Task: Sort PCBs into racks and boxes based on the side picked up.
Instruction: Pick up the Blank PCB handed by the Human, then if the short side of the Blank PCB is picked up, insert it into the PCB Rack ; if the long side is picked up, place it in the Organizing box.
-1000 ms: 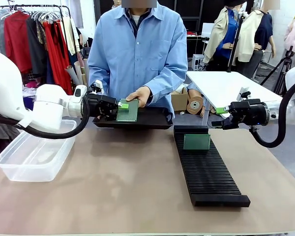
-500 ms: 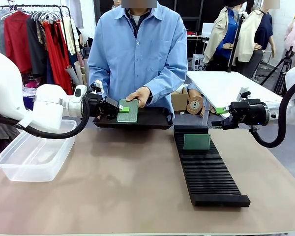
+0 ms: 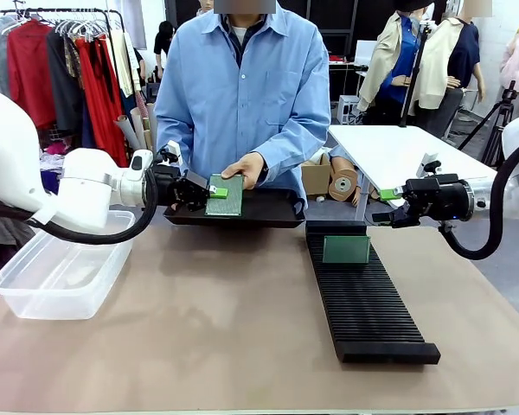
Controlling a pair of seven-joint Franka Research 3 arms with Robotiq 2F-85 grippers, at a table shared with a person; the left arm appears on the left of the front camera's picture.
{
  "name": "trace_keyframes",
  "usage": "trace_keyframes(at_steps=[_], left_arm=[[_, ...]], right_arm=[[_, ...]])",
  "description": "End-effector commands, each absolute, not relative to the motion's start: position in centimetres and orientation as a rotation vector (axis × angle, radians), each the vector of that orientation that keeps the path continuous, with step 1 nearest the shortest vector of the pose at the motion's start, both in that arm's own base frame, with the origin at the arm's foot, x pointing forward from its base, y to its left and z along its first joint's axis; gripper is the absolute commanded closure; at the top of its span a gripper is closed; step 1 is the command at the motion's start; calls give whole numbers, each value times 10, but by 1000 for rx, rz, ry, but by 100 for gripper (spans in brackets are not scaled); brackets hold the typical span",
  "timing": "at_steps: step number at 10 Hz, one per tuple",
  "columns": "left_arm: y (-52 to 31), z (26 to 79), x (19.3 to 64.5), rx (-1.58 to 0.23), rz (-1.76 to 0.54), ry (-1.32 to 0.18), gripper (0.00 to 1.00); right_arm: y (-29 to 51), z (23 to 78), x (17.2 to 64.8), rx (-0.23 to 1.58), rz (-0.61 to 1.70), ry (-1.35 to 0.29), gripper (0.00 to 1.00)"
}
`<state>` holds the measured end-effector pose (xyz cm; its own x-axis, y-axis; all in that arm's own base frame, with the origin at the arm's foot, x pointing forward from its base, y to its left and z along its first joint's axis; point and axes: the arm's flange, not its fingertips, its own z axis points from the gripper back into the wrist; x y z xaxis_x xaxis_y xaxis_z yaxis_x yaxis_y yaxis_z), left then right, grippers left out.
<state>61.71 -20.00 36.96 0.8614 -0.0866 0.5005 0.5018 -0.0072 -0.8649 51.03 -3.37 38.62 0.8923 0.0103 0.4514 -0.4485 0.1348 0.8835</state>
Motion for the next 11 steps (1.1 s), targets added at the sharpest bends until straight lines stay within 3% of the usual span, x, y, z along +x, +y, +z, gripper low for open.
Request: trace_keyframes(at_steps=[1, 11], left_arm=[[-200, 371, 617, -1516, -481, -344, 100], [-200, 371, 617, -1516, -481, -344, 100]], right_arm=[[-33, 388, 514, 1406, 356, -403, 0], [-33, 388, 514, 1406, 356, -403, 0]])
